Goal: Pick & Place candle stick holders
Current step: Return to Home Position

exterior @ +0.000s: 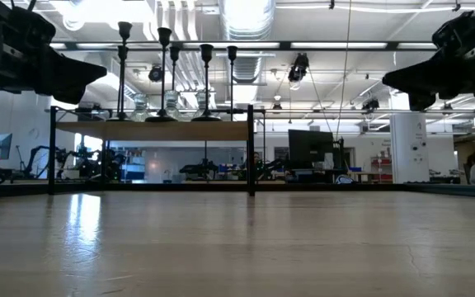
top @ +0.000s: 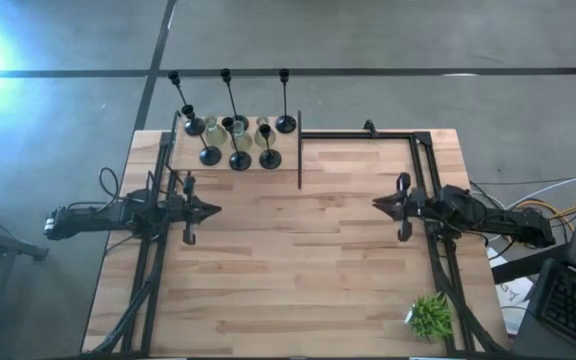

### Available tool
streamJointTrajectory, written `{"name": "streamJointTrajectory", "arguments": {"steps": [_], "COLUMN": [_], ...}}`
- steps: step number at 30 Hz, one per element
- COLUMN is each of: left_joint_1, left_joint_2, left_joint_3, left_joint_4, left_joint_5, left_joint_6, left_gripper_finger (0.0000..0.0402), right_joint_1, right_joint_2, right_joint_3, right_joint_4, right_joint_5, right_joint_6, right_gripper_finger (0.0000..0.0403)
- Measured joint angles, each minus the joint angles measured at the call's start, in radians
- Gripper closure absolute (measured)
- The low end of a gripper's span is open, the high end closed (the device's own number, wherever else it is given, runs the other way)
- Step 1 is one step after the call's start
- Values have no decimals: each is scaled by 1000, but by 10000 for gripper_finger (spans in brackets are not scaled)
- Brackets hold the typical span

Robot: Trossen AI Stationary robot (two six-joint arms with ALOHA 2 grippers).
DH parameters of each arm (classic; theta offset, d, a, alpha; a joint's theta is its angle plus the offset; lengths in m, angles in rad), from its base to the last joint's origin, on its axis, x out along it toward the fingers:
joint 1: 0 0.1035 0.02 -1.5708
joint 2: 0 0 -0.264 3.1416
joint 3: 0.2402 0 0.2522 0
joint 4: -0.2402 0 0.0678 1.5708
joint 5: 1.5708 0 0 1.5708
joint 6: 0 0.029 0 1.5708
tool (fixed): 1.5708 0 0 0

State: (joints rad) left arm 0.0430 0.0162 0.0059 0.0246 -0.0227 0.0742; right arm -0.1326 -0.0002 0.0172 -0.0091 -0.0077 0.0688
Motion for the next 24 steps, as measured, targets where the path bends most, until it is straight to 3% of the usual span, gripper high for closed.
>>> {"name": "streamJointTrajectory", "arguments": {"steps": [24], "left_joint_1": [0], "left_joint_2": [0], "left_joint_3": [0], "left_joint_4": [-1], "left_joint_5": [0], "left_joint_6": [0], "left_gripper_finger": [388], "right_joint_1": [1], "right_joint_2": [23], "right_joint_3": [-3], "right_joint_4": [6], "right_joint_5": [10], "right_joint_6": [-19], "right_gripper_finger": [360]}}
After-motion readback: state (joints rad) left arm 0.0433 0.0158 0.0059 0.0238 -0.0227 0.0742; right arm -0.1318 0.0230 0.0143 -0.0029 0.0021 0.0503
